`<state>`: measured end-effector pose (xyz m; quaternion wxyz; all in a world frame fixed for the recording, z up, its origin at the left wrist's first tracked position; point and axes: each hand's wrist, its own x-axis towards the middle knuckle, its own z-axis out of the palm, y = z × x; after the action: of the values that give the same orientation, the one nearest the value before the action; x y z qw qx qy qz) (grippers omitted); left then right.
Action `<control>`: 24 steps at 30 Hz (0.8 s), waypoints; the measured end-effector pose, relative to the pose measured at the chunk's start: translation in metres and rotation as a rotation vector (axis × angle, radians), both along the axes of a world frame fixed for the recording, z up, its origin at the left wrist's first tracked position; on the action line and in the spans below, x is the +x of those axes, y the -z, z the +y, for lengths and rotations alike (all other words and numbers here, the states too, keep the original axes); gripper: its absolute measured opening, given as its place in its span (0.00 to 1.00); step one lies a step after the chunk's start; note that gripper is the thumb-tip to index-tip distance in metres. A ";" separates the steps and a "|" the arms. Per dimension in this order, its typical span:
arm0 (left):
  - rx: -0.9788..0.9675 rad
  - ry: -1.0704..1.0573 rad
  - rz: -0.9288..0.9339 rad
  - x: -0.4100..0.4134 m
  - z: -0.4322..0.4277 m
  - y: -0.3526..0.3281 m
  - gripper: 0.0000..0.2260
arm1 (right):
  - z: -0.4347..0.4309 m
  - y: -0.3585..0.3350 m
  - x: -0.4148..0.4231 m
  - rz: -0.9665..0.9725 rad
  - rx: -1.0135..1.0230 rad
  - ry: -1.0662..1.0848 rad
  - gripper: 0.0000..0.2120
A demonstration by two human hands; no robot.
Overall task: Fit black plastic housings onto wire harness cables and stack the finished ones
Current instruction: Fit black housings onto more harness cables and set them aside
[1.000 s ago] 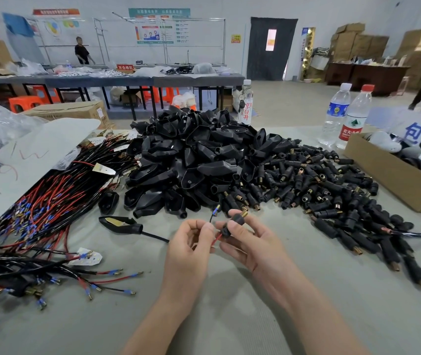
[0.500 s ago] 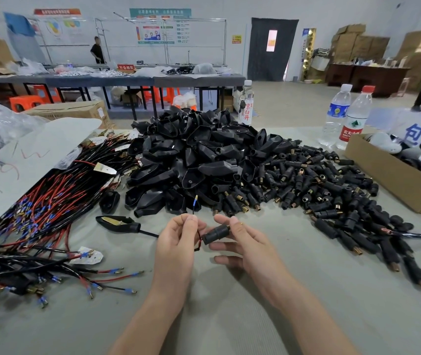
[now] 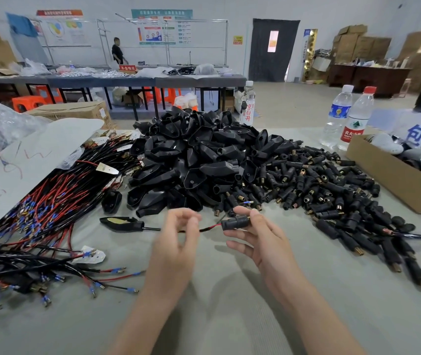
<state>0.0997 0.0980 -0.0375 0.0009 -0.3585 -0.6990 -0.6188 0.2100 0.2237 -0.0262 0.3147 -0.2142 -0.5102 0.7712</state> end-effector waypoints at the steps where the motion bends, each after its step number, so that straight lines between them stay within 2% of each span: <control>1: -0.111 0.007 0.108 0.001 0.000 0.004 0.05 | 0.000 0.000 0.000 0.010 -0.025 0.000 0.16; 3: -0.287 0.049 0.307 0.005 0.001 0.010 0.08 | 0.001 0.001 -0.001 0.034 -0.071 -0.003 0.17; 6: -0.351 0.119 0.446 0.009 0.002 0.010 0.14 | 0.002 0.000 -0.001 0.078 -0.139 0.001 0.18; 16: -0.318 0.057 0.574 0.010 0.002 0.006 0.14 | 0.002 -0.003 0.001 0.100 -0.276 -0.026 0.14; 24: -0.351 -0.006 0.625 0.003 0.004 0.010 0.14 | 0.005 -0.006 0.004 0.141 -0.258 0.002 0.15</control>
<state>0.1025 0.1016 -0.0477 0.1550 -0.5231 -0.7616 -0.3498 0.2144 0.2284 -0.0202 0.3203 -0.1986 -0.3831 0.8433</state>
